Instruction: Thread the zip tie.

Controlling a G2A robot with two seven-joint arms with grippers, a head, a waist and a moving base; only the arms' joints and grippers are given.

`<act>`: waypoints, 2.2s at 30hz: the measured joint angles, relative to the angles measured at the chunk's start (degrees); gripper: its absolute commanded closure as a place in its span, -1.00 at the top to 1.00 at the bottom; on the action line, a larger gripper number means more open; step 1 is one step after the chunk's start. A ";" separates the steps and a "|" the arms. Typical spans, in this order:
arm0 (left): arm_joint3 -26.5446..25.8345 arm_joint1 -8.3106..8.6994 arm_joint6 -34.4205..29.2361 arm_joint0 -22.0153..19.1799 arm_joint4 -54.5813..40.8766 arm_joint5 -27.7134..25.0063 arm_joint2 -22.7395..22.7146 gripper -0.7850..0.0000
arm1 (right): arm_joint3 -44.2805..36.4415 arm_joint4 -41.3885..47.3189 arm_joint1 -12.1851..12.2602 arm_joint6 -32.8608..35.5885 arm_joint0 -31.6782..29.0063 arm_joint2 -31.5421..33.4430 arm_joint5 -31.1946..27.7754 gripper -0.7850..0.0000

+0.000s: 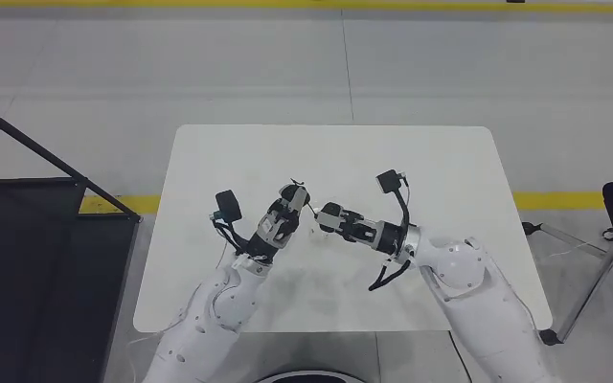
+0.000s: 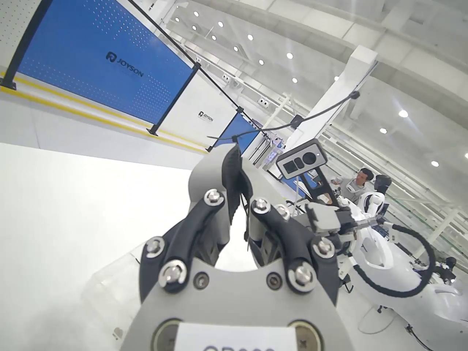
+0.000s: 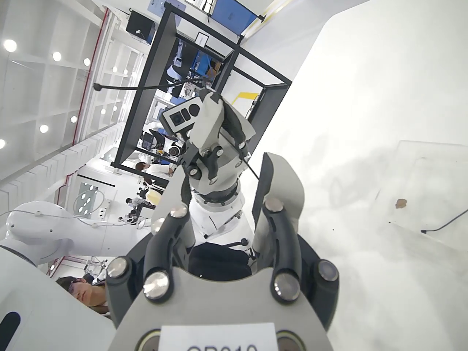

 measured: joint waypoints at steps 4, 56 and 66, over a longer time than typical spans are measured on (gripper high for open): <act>-0.25 -0.07 -0.40 0.25 0.02 -0.38 -0.10 -1.00 | 0.45 -1.18 -0.22 -0.88 0.67 -1.03 0.84 -0.07; 0.86 -1.25 -2.00 0.15 0.58 -1.10 -1.30 -1.00 | 1.76 -2.15 -0.80 -2.76 1.85 -1.50 2.87 -0.46; 1.08 -1.50 -2.26 -0.08 0.99 -0.60 -1.26 -1.00 | 1.85 -2.55 -0.86 -2.70 1.93 -1.57 2.77 -1.00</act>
